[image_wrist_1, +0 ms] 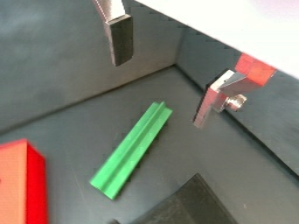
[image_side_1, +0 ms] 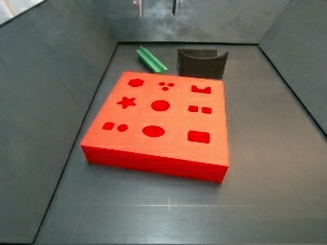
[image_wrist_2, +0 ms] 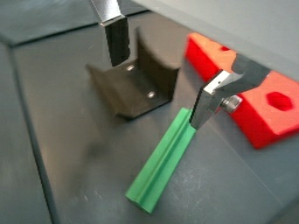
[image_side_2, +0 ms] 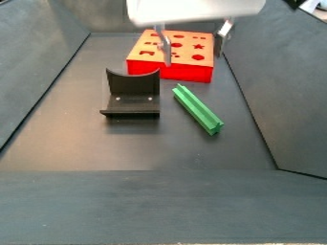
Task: Pick up the star object. Move up. Place the star object on the fixture. Regrasp the star object. Move to above the board. Insert the star object.
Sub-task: Pick up the star object.
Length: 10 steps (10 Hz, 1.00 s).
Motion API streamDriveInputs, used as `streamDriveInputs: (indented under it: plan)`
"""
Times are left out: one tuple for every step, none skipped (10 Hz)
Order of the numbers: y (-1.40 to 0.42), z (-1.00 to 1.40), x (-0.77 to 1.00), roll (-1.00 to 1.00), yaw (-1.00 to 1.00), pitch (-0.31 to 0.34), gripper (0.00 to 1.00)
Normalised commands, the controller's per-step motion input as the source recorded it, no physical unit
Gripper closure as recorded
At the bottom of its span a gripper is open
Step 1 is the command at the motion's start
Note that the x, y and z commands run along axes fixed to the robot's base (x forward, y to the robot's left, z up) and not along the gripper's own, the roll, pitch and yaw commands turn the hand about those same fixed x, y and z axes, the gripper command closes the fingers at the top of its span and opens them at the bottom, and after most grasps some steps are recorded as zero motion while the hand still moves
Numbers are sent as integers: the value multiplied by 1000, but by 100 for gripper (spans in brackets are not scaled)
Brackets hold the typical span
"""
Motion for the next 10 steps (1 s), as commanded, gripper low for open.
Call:
streamDriveInputs:
  plan:
    - [74, -557, 0, 0, 957, -120, 0]
    - [57, 0, 0, -43, 0, 0, 0]
    - [0, -91, 0, 0, 20, 0, 0]
    - [-171, -629, 157, 89, 71, 0, 0]
    - [0, -809, 291, 31, 37, -31, 0]
    - [-114, -906, 197, 157, 0, 0, 0]
    - [0, -840, 77, 110, 0, 0, 0]
    - [346, -631, -254, -13, 17, -97, 0]
    - [63, -826, -54, 50, 63, -69, 0]
    - [0, -829, -134, 66, 14, -87, 0]
